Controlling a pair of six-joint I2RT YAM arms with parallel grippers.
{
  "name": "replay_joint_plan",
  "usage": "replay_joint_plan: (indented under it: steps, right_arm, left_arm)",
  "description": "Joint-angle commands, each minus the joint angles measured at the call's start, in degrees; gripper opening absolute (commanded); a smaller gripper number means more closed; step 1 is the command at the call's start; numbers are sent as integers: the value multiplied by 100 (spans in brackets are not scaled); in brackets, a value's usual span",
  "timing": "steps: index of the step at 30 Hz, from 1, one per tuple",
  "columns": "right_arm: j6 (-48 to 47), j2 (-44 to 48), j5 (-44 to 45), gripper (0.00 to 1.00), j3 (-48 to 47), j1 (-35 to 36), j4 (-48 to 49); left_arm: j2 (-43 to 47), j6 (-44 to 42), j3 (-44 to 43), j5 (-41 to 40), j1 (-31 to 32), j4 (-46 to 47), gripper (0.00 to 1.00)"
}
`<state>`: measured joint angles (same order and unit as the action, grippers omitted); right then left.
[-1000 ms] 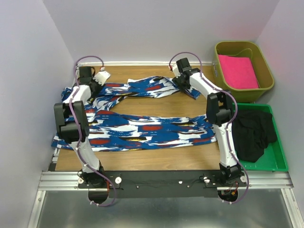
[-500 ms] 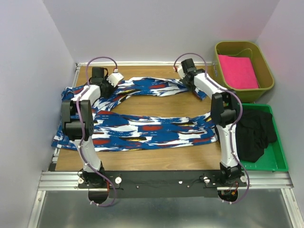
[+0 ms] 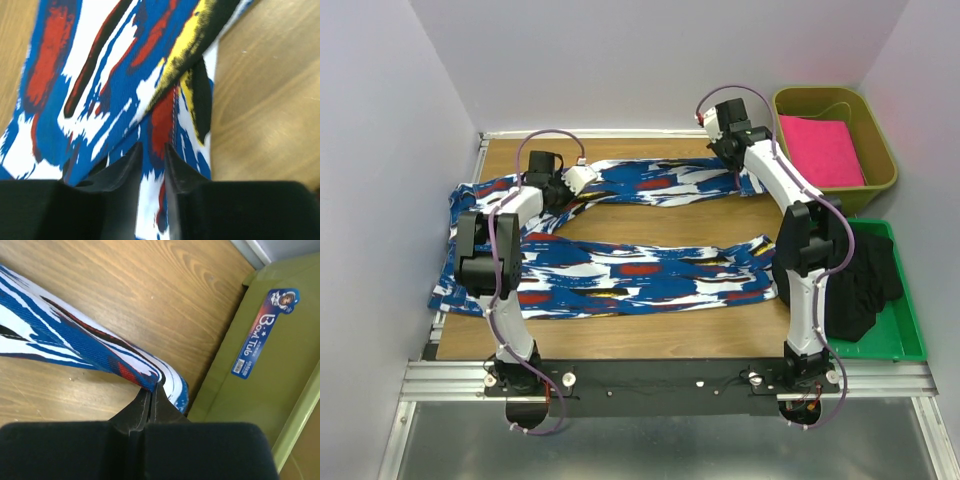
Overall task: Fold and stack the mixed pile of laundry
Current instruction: Flatten out the trousers at the center of the board.
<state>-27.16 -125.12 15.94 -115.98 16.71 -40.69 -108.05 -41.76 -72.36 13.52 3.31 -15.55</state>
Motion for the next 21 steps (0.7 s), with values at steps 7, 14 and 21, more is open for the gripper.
replay_joint_plan:
  steps: [7,14,21]
  right_arm:
    - [-369,383,190,1,74,-317,-642]
    - [-528,200,172,1,393,-379,-283]
    - [-501,-1101,277,1,-126,-379,113]
  left_arm:
    - [293,-1238,925,-623,-670,-817,11]
    - [759,-1686,1241,-596,-1710,-1126,5]
    - [751,-1502,970,-253,-1685,-1363,7]
